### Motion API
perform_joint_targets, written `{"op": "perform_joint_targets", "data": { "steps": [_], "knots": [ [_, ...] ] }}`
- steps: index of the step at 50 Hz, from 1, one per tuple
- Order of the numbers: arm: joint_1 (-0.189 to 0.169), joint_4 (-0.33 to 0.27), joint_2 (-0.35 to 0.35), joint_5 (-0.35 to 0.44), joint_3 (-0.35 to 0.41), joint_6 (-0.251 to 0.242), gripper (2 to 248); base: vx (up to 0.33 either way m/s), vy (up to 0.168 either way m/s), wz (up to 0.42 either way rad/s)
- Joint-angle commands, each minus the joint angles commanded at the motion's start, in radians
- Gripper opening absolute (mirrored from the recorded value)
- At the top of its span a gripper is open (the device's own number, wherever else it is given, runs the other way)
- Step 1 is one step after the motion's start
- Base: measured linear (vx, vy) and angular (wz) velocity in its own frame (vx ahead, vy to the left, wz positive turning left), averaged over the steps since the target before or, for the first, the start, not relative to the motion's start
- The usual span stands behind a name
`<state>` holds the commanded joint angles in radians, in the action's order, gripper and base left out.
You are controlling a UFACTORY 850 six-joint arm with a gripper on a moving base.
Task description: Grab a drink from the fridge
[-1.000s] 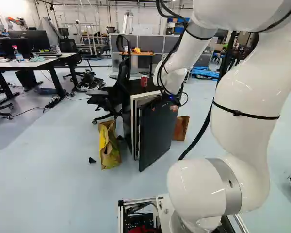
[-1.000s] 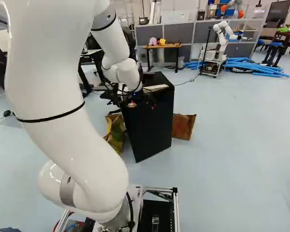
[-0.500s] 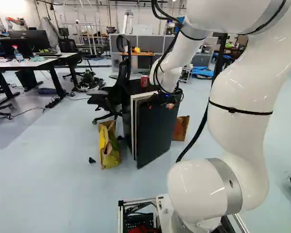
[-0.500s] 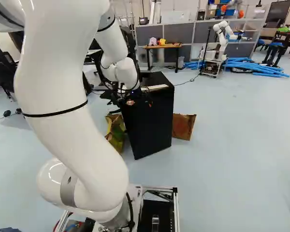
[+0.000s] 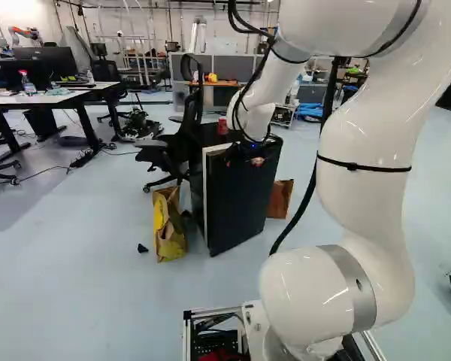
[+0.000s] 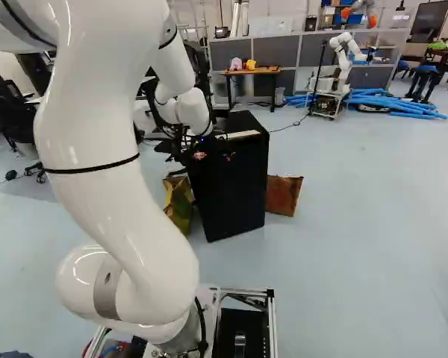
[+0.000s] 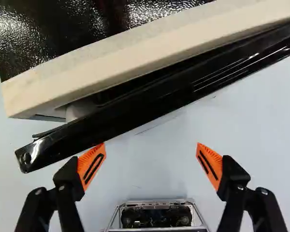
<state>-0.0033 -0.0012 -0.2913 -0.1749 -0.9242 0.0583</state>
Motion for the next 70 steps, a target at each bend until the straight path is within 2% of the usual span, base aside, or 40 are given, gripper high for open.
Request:
{"op": "perform_joint_targets", "data": {
  "steps": [30,70],
  "knots": [
    [0.009,0.0,-0.018,0.002,-0.022,0.0,247,0.0,0.0,0.0],
    [0.009,0.0,-0.018,0.066,-0.022,0.0,247,0.0,0.0,0.0]
  ]
}}
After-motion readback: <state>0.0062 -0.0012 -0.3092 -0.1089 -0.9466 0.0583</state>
